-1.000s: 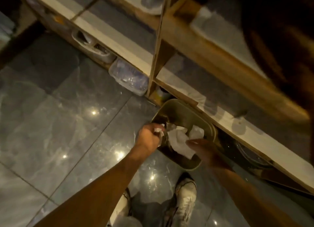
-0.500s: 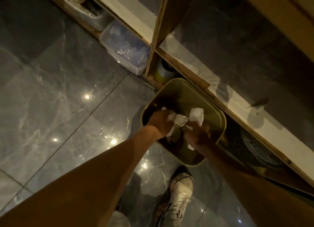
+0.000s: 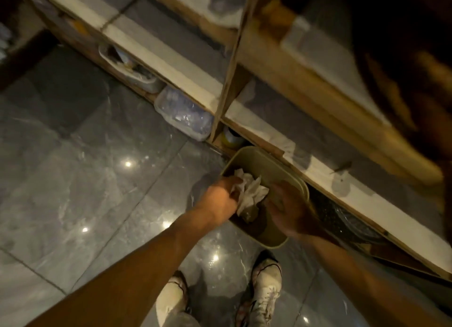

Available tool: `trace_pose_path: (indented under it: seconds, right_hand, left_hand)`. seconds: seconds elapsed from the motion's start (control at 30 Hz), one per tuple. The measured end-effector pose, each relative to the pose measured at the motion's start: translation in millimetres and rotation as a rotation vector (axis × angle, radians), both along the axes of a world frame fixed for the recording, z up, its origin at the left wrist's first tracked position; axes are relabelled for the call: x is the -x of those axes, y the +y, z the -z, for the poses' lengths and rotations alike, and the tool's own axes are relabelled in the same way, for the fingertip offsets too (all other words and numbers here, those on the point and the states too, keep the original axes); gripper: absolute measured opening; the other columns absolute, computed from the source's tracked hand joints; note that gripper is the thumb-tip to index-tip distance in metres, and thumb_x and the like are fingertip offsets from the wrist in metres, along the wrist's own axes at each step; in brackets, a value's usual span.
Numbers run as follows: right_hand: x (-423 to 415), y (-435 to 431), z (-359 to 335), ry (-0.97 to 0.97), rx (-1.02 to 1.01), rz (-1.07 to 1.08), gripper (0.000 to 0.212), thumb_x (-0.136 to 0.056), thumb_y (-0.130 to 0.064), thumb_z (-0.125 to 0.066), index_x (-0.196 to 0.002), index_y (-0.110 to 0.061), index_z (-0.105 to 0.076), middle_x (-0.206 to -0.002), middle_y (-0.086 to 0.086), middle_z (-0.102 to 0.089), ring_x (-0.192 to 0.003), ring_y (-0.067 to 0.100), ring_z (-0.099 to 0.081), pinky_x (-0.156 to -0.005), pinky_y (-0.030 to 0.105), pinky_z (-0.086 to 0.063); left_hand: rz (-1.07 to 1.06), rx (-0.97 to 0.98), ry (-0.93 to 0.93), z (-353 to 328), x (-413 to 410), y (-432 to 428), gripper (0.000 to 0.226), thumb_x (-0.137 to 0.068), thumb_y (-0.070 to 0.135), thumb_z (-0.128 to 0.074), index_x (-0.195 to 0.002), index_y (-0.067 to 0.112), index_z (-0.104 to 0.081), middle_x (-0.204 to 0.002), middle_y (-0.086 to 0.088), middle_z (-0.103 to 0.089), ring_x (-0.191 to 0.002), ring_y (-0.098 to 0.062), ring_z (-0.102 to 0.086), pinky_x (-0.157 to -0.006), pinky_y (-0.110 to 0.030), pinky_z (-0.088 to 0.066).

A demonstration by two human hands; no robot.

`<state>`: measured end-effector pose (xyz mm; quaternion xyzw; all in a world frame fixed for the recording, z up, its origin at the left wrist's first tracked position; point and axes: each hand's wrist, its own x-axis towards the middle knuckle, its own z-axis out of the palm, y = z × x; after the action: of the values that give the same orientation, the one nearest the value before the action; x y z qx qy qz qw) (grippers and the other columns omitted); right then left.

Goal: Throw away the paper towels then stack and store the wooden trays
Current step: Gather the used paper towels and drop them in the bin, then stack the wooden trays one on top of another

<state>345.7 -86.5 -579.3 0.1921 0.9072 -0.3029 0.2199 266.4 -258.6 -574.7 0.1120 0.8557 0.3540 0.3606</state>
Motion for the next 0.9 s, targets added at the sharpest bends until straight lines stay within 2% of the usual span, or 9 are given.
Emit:
trace_pose_path:
  seconds: [0.07, 0.13, 0.23, 0.37, 0.47, 0.57, 0.63, 0.73, 0.9]
  right_hand:
    - [6, -10, -35, -0.152, -0.018, 0.022, 0.052, -0.097, -0.038, -0.048, -0.146, -0.033, -0.032, -0.155, 0.000, -0.027, -0.139, 0.022, -0.033, -0.112, 0.038, -0.030]
    - [12, -27, -83, -0.253, 0.017, -0.026, 0.055, -0.098, -0.042, -0.043, -0.149, -0.035, -0.025, -0.160, 0.001, -0.019, -0.143, 0.024, -0.026, -0.117, 0.041, -0.025]
    - [21, -55, -177, -0.178, 0.007, -0.141, 0.053, -0.098, -0.045, -0.043, -0.147, -0.031, -0.032, -0.153, 0.003, -0.036, -0.139, 0.022, -0.036, -0.115, 0.037, -0.029]
    - [34, -91, -300, -0.019, -0.046, -0.243, 0.055, -0.097, -0.047, -0.044, -0.148, -0.029, -0.034, -0.160, 0.001, -0.022, -0.149, 0.018, -0.012, -0.121, 0.035, -0.014]
    - [36, -108, -379, 0.082, -0.112, -0.318, 0.061, -0.095, -0.054, -0.040, -0.151, -0.034, -0.025, -0.163, -0.001, -0.010, -0.150, 0.019, 0.003, -0.122, 0.042, -0.007]
    - [30, -117, -446, 0.162, -0.246, -0.355, 0.065, -0.094, -0.060, -0.035, -0.152, -0.041, -0.013, -0.163, -0.002, 0.004, -0.148, 0.021, 0.018, -0.121, 0.046, 0.005]
    - [22, -117, -488, 0.181, -0.307, -0.366, 0.066, -0.093, -0.064, -0.031, -0.151, -0.044, -0.007, -0.163, -0.004, 0.011, -0.146, 0.020, 0.025, -0.119, 0.046, 0.012]
    - [9, -104, -543, 0.199, -0.332, -0.340, 0.065, -0.092, -0.067, -0.027, -0.149, -0.048, -0.003, -0.162, -0.006, 0.015, -0.144, 0.020, 0.029, -0.118, 0.049, 0.014]
    - [-16, -63, -606, 0.261, -0.406, -0.227, 0.069, -0.084, -0.077, -0.014, -0.146, -0.052, 0.003, -0.161, -0.007, 0.015, -0.142, 0.020, 0.031, -0.116, 0.050, 0.017]
  left_hand:
    - [0.021, 0.012, -0.027, -33, 8, -18, 0.030, -0.097, 0.014, -0.046, -0.125, 0.014, -0.057, -0.126, -0.012, -0.058, -0.119, -0.029, -0.054, -0.104, -0.037, -0.043]
    - [0.064, 0.084, 0.041, -76, 15, -42, 0.033, -0.098, 0.019, -0.044, -0.129, 0.016, -0.053, -0.130, -0.010, -0.053, -0.120, -0.028, -0.052, -0.104, -0.041, -0.042]
    - [0.146, 0.175, 0.119, -160, 24, -78, 0.038, -0.098, 0.028, -0.042, -0.135, 0.023, -0.047, -0.137, -0.005, -0.046, -0.123, -0.028, -0.050, -0.104, -0.041, -0.042]
    - [0.250, 0.387, 0.327, -273, 38, -130, 0.045, -0.097, 0.042, -0.038, -0.139, 0.029, -0.041, -0.143, -0.003, -0.042, -0.130, -0.027, -0.044, -0.108, -0.043, -0.034]
    - [0.232, 0.456, 0.373, -355, 41, -163, 0.052, -0.095, 0.052, -0.035, -0.144, 0.033, -0.034, -0.157, -0.003, -0.025, -0.145, -0.025, -0.023, -0.117, -0.052, -0.010]
    - [0.179, 0.435, 0.380, -424, 41, -184, 0.060, -0.093, 0.061, -0.030, -0.147, 0.038, -0.025, -0.162, 0.000, -0.010, -0.150, -0.027, -0.003, -0.116, -0.059, 0.007]
    - [0.129, 0.392, 0.409, -464, 37, -191, 0.062, -0.091, 0.064, -0.029, -0.148, 0.039, -0.022, -0.163, 0.001, -0.007, -0.150, -0.027, 0.000, -0.116, -0.059, 0.009]
    - [0.115, 0.324, 0.462, -517, 28, -187, 0.063, -0.092, 0.065, -0.028, -0.149, 0.039, -0.021, -0.163, 0.003, -0.006, -0.150, -0.026, 0.002, -0.116, -0.057, 0.011]
    - [0.249, 0.279, 0.577, -582, 19, -150, 0.062, -0.092, 0.063, -0.027, -0.148, 0.038, -0.022, -0.163, 0.001, -0.006, -0.150, -0.026, 0.004, -0.115, -0.056, 0.014]
